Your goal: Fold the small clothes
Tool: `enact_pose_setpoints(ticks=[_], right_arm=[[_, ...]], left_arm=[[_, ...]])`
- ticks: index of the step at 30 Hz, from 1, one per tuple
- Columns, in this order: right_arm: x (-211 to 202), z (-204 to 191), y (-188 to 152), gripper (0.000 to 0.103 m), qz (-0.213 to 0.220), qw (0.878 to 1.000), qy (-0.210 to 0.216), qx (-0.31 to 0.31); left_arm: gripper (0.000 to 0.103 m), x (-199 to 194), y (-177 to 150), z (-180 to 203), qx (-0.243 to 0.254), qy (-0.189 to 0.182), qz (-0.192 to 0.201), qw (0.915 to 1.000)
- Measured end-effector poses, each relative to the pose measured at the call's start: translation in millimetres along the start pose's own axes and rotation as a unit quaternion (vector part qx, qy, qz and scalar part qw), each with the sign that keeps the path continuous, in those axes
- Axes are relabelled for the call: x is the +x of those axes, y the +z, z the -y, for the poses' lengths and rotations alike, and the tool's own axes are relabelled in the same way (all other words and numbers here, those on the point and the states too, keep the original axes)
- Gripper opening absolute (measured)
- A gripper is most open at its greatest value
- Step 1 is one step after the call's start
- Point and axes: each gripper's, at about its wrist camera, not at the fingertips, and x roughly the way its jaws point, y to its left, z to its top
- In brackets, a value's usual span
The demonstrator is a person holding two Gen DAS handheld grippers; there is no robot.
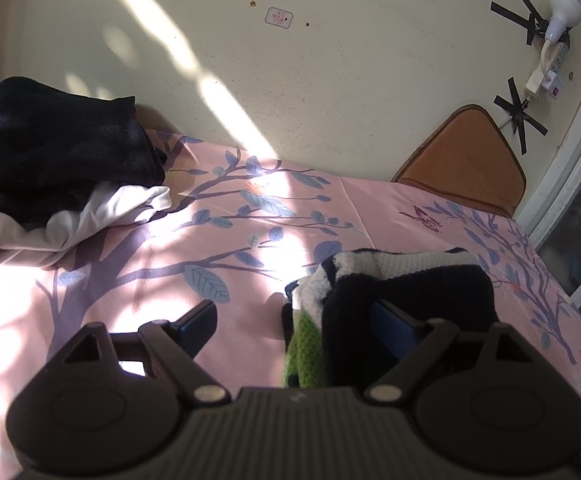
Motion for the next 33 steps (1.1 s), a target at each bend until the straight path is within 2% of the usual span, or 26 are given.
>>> enact_pose_setpoints(ticks=[2, 4, 6, 8, 13, 16, 17, 18, 19, 22, 24, 27, 28, 29, 30, 31, 33], right_arm=[[-29.7, 1.8, 2.8, 0.045, 0.036, 0.999, 0.001, 0.005], [-55.9, 7.2, 6.1, 0.045, 0.069, 0.997, -0.016, 0.015], [-71.6, 16.8, 9.8, 0.045, 0.093, 0.994, -0.053, 0.024], [-72.1, 32.8, 20.9, 0.045, 0.099, 0.989, -0.102, 0.041], [-40.2, 65.5, 47.3, 0.044, 0.084, 0.982, -0.159, 0.056], [-9.6, 86.8, 48.8, 0.042, 0.027, 0.981, -0.181, 0.062], [1.1, 92.5, 45.3, 0.042, 0.007, 0.98, -0.191, 0.051], [7.6, 92.4, 41.0, 0.042, 0.003, 0.979, -0.202, 0.026], [11.2, 89.3, 37.8, 0.042, 0.003, 0.977, -0.213, 0.003], [9.7, 83.1, 36.8, 0.042, -0.004, 0.973, -0.231, -0.012], [6.8, 86.8, 36.5, 0.043, 0.002, 0.974, -0.226, -0.007], [-11.5, 86.0, 36.6, 0.051, 0.034, 0.979, -0.201, 0.026], [-22.8, 81.6, 36.5, 0.061, 0.049, 0.98, -0.19, 0.037], [-36.1, 77.9, 34.3, 0.077, 0.067, 0.98, -0.18, 0.048], [-48.6, 75.4, 31.2, 0.085, 0.083, 0.979, -0.175, 0.061], [-61.1, 73.5, 27.6, 0.089, 0.097, 0.977, -0.176, 0.077], [-79.4, 75.9, 17.4, 0.089, 0.1, 0.973, -0.179, 0.104]], left_arm=[[0.093, -9.5, -1.9, -2.9, -0.007, -0.009, 0.005, 0.9999], [0.095, -17.9, -4.8, -5.3, -0.013, -0.016, 0.009, 0.9998], [0.095, -21.6, -6.5, -6.3, -0.018, -0.024, 0.007, 0.9995], [0.095, -20.1, -6.9, -5.9, -0.027, -0.029, 0.004, 0.9992], [0.094, 4.7, -6.1, -8.8, -0.048, -0.007, -0.015, 0.9987], [0.094, 30.2, -9.3, -15.9, -0.055, 0.007, -0.041, 0.9976], [0.098, 36.1, -11.9, -16.5, -0.053, 0.01, -0.044, 0.9976], [0.103, 39.1, -14.0, -16.7, -0.049, 0.016, -0.04, 0.9979], [0.103, 40.0, -15.1, -16.6, -0.042, 0.02, -0.035, 0.9983], [0.103, 40.4, -13.4, -20.4, -0.046, 0.011, -0.039, 0.9981], [0.103, 37.7, -13.2, -18.7, -0.045, 0.012, -0.04, 0.9981], [0.102, 22.3, -14.2, -14.5, -0.032, 0.006, -0.034, 0.9989], [0.102, 16.1, -15.4, -13.9, -0.025, 0.005, -0.03, 0.9992], [0.102, 8.5, -16.9, -13.8, -0.016, -0.002, -0.027, 0.9995], [0.103, 2.3, -18.3, -14.7, -0.01, -0.011, -0.025, 0.9996], [0.103, -4.0, -19.7, -16.0, -0.007, -0.02, -0.023, 0.9995], [0.103, -12.5, -22.2, -19.4, -0.011, -0.04, -0.026, 0.9988]])
